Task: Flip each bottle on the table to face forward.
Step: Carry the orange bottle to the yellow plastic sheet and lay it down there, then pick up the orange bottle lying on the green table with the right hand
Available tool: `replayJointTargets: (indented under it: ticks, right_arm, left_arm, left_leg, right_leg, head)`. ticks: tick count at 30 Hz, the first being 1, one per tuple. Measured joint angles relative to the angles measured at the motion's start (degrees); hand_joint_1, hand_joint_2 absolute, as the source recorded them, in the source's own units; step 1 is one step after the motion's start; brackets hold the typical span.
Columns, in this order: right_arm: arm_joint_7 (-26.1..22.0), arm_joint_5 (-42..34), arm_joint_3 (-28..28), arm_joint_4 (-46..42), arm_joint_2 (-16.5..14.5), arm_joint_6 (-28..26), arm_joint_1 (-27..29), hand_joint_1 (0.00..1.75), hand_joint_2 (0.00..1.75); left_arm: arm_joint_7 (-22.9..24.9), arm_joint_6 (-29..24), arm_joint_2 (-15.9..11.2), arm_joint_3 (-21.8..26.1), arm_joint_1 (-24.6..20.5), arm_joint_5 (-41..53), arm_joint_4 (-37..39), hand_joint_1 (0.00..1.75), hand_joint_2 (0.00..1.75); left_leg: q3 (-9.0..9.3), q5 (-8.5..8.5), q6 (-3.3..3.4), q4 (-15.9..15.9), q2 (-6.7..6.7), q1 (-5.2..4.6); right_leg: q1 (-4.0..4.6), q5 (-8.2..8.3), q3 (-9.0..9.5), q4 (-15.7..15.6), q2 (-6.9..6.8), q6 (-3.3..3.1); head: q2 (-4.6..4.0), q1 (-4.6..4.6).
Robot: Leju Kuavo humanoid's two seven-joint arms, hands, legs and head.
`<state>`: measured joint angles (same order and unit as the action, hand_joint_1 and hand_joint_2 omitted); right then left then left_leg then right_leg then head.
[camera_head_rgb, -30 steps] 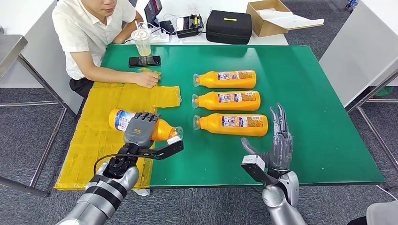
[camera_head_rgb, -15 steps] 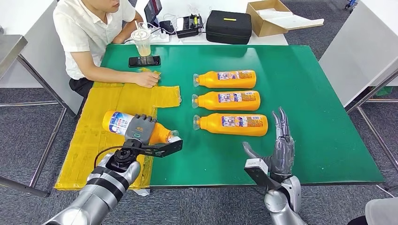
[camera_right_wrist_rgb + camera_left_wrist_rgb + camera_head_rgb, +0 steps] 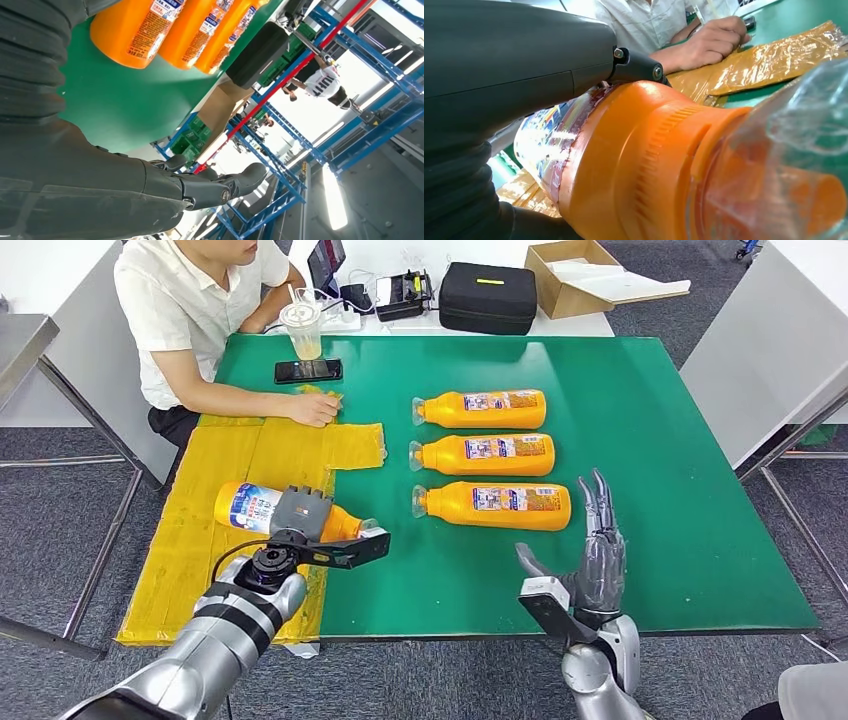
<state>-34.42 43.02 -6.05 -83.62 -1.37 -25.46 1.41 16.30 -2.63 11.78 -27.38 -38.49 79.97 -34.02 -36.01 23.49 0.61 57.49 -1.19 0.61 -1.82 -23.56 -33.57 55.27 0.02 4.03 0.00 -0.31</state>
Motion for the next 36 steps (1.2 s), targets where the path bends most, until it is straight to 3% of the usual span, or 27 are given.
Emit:
replayJointTargets:
  ticks: [1, 3, 26, 31, 36]
  right_arm:
    - [0.0, 0.0, 0.0, 0.0, 0.0, 0.0, 0.0, 0.0, 1.75]
    - [0.0, 0.1, 0.1, 0.1, -0.1, 0.0, 0.0, 0.0, 1.75]
    - [-1.0, -0.1, 0.1, 1.3, 0.2, -1.0, 0.1, 0.0, 1.75]
    - [-1.9, -0.7, 0.1, 1.3, 0.6, -2.1, 0.9, 0.0, 1.75]
    - [-2.0, -0.9, 0.1, 1.0, 1.1, -3.0, 2.4, 0.0, 1.75]
  left_arm:
    - [0.0, 0.2, 0.1, 0.2, -0.1, -0.4, 0.2, 0.16, 1.75]
    - [0.0, 0.6, 0.4, 0.7, -0.4, -1.2, 0.7, 0.0, 1.75]
    - [-9.9, 1.9, 1.1, 2.5, -0.5, -11.7, 1.8, 0.0, 1.75]
    - [-14.9, -2.0, 0.8, 1.3, 3.5, -18.4, -6.4, 0.0, 1.75]
    - [-15.4, -5.5, -0.5, -0.7, 9.6, -20.0, -18.3, 0.0, 1.75]
  left_leg:
    - [0.0, 0.0, 0.0, 0.0, 0.0, 0.0]
    - [0.0, 0.0, 0.0, 0.0, 0.0, 0.0]
    - [0.0, 0.0, 0.0, 0.0, 0.0, 0.0]
    - [-0.01, 0.02, 0.0, 0.0, 0.0, -0.01]
    - [-0.01, 0.04, 0.0, 0.0, 0.0, -0.01]
  right_leg:
    - [0.0, 0.0, 0.0, 0.0, 0.0, 0.0]
    - [0.0, 0.0, 0.0, 0.0, 0.0, 0.0]
    - [0.0, 0.0, 0.01, 0.0, 0.0, 0.0]
    - [-0.01, 0.0, 0.01, 0.0, 0.0, 0.0]
    - [0.0, -0.02, 0.0, 0.0, -0.01, 0.0]
  head:
    - [0.0, 0.0]
    - [0.0, -0.01]
    - [0.0, 0.01]
    - [0.0, 0.01]
    - [0.0, -0.01]
